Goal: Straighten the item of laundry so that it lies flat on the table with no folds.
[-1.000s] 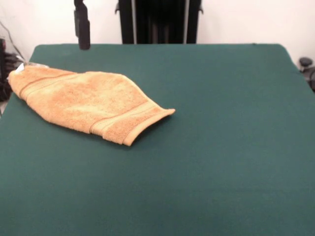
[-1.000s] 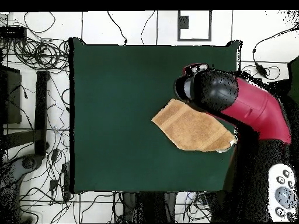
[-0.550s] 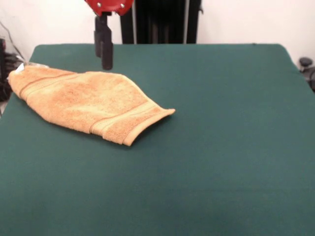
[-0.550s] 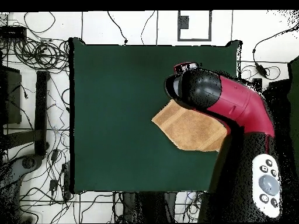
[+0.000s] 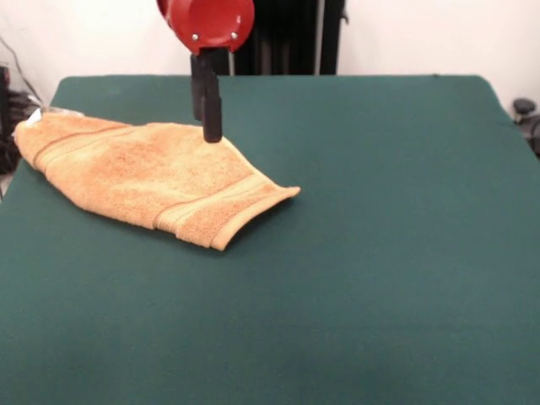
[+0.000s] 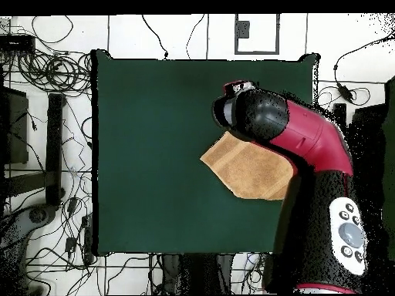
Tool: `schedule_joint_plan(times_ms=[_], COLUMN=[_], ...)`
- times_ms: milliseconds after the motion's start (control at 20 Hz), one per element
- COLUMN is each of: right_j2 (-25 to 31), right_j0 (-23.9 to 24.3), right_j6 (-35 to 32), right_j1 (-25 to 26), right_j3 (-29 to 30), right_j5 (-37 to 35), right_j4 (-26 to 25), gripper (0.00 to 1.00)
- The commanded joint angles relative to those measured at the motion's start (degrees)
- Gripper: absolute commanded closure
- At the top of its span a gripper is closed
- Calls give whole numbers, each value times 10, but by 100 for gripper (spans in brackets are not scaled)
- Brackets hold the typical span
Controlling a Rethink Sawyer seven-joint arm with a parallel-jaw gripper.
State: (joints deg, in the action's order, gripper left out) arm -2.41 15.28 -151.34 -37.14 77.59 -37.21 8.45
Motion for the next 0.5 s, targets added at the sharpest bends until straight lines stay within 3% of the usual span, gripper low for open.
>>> schedule_joint_plan(times_ms=[50, 500], right_j2=[81, 96], right_j0=[-5, 4], right_j6=[-43, -20], right_j1=[64, 89], right_j3=[90, 91], right_j5=[30, 23], right_j4=[38, 43], gripper=[0, 0])
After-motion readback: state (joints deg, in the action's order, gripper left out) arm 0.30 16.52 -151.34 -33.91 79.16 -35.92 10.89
